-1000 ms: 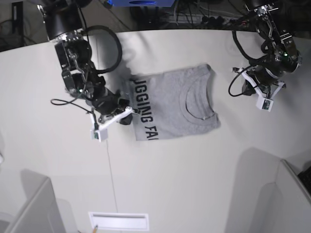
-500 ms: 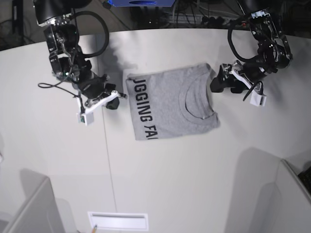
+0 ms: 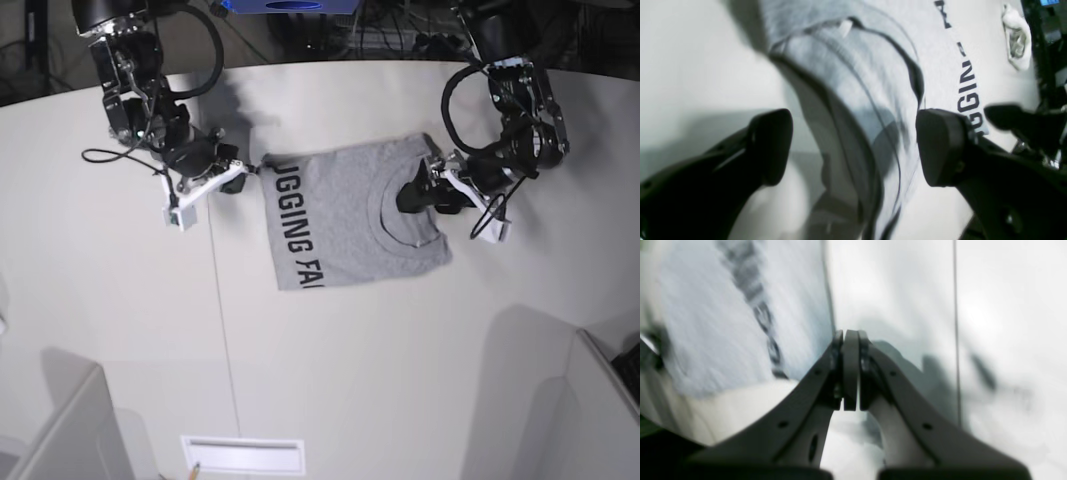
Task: Fold the T-shirt properly
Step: 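Grasp the shirt edge with the left gripper and lift it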
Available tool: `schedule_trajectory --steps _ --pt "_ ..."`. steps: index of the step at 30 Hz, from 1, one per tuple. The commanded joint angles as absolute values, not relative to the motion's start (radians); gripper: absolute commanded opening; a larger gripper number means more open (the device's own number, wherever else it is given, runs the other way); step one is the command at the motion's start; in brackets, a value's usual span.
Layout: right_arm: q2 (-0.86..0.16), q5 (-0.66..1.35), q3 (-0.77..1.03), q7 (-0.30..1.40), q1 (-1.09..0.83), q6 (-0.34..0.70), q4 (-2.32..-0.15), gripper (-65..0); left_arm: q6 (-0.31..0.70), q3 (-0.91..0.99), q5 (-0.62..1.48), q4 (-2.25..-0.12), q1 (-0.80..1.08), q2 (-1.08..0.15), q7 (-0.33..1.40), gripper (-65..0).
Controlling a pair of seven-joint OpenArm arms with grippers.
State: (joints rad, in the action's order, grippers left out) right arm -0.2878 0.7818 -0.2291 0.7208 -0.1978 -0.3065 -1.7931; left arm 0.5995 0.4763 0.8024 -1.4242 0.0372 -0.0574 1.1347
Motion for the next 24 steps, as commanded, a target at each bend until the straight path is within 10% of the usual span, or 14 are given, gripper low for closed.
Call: schedule_trajectory --steps 1,13,21,24 --pt "-0.294 0.788 -0.223 0.69 -0.174 -0.295 -1.814 -65.0 0.588 0.476 0.76 -1.419 0.021 -0.048 1.148 -8.9" --pt "-0.294 0.791 -0.122 0.684 -0.243 -0.295 -1.817 -65.0 0.564 0.406 0.659 -1.333 -0.022 0.007 1.147 -11.2" --pt "-0.292 0.792 0.077 0.684 -0.363 -0.294 -1.873 -65.0 0.455 0.275 0.659 -1.328 -0.035 -0.027 1.147 -64.7" --pt "-0.291 0.794 0.137 0.684 -0.39 -0.294 -1.886 -65.0 0.453 0.18 0.659 -1.32 -0.062 -0.074 1.148 -65.0"
